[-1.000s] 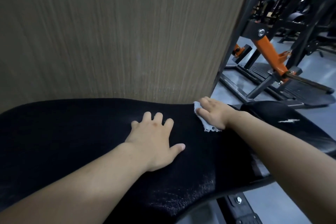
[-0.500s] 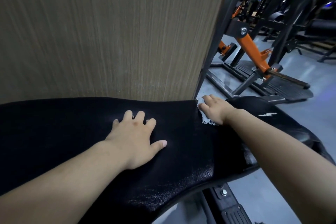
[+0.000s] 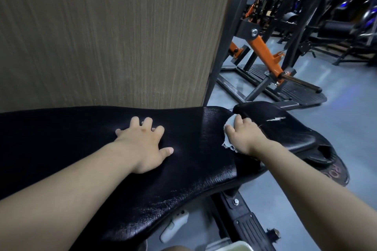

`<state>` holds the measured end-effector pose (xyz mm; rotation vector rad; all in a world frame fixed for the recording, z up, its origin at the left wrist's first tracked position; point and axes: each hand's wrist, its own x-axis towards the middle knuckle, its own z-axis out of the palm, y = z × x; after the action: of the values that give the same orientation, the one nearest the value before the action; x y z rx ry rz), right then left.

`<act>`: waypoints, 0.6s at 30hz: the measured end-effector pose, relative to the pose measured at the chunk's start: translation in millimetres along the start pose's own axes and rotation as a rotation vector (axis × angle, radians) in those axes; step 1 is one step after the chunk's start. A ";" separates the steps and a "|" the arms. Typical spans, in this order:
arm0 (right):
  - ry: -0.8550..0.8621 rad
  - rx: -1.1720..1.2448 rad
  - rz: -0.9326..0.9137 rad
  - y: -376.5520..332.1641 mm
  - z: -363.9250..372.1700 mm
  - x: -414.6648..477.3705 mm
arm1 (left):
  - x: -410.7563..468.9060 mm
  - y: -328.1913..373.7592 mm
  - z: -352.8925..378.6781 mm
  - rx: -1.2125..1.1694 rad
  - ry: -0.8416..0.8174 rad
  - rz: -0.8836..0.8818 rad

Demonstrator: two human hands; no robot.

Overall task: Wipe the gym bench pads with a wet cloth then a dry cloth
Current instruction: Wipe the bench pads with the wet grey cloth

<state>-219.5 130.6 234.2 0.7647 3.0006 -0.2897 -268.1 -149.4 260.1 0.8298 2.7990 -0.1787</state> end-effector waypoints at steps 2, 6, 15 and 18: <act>0.001 -0.034 0.029 8.3 6.1 -12.9 | 0.0 0.8 -0.5 0.006 -0.008 -0.007; 0.039 -0.009 0.070 23.0 13.9 -44.5 | 0.0 2.9 0.0 0.007 -0.023 -0.022; 0.188 0.166 -0.061 45.2 29.4 -107.1 | -4.7 5.2 -0.4 -0.004 -0.021 -0.037; 0.200 0.149 -0.143 55.5 41.4 -121.3 | -6.3 6.5 0.1 -0.004 -0.022 -0.042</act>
<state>-87.1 113.5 193.3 0.6243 3.2597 -0.4732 -259.4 -147.3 261.2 0.7634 2.7964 -0.1873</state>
